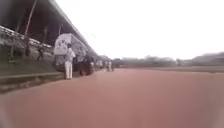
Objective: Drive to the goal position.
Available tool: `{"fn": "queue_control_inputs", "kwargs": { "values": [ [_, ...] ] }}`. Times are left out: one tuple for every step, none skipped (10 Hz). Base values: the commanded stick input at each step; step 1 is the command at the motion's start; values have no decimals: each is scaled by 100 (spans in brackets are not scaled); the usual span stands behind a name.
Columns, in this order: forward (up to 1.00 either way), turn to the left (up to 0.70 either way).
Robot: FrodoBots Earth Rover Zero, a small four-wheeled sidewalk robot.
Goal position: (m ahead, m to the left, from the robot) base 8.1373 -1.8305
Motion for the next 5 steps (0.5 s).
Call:
{"fn": "queue_control_inputs", "kwargs": {
  "values": [
    [70,1],
    [70,1],
    [70,1],
    [70,1],
    [70,1]
  ]
}}
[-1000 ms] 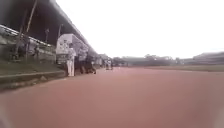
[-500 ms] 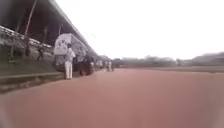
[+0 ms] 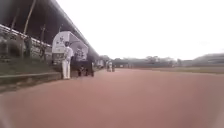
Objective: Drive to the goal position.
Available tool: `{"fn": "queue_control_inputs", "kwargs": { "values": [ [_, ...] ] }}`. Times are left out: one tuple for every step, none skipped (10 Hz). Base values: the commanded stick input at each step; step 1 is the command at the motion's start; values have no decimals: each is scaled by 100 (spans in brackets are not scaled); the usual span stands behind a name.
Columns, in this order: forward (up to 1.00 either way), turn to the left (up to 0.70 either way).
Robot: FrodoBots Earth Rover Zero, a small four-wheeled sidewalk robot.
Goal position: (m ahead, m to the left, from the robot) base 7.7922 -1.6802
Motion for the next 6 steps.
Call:
{"fn": "queue_control_inputs", "kwargs": {
  "values": [
    [70,1],
    [70,1],
    [70,1],
    [70,1],
    [70,1],
    [70,1]
  ]
}}
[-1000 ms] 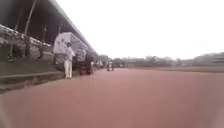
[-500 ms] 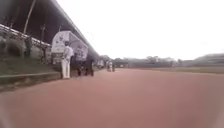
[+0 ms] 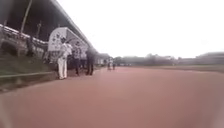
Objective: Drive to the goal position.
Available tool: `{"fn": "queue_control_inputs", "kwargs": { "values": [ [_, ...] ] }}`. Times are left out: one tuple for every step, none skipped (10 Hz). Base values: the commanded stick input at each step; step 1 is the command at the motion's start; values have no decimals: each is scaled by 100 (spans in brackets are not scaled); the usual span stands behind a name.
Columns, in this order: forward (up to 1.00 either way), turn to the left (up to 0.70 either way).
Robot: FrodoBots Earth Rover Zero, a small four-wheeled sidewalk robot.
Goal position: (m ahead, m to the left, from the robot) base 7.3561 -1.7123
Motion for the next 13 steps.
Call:
{"fn": "queue_control_inputs", "kwargs": {
  "values": [
    [70,1],
    [70,1],
    [70,1],
    [70,1],
    [70,1],
    [70,1],
    [70,1],
    [70,1],
    [70,1],
    [70,1],
    [70,1],
    [70,1],
    [70,1]
  ]
}}
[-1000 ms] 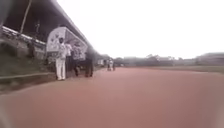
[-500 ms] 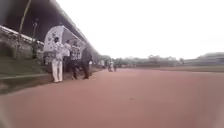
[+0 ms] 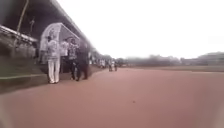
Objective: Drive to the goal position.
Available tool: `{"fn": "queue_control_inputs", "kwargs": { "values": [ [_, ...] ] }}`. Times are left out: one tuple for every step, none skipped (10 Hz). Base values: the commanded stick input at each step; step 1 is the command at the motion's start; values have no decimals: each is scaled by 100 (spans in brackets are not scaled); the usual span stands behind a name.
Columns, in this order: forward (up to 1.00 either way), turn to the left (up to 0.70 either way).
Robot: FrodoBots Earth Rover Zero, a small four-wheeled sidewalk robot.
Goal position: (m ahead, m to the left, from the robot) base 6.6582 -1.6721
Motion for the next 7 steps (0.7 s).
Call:
{"fn": "queue_control_inputs", "kwargs": {
  "values": [
    [70,1],
    [70,1],
    [70,1],
    [70,1],
    [70,1],
    [70,1],
    [70,1]
  ]
}}
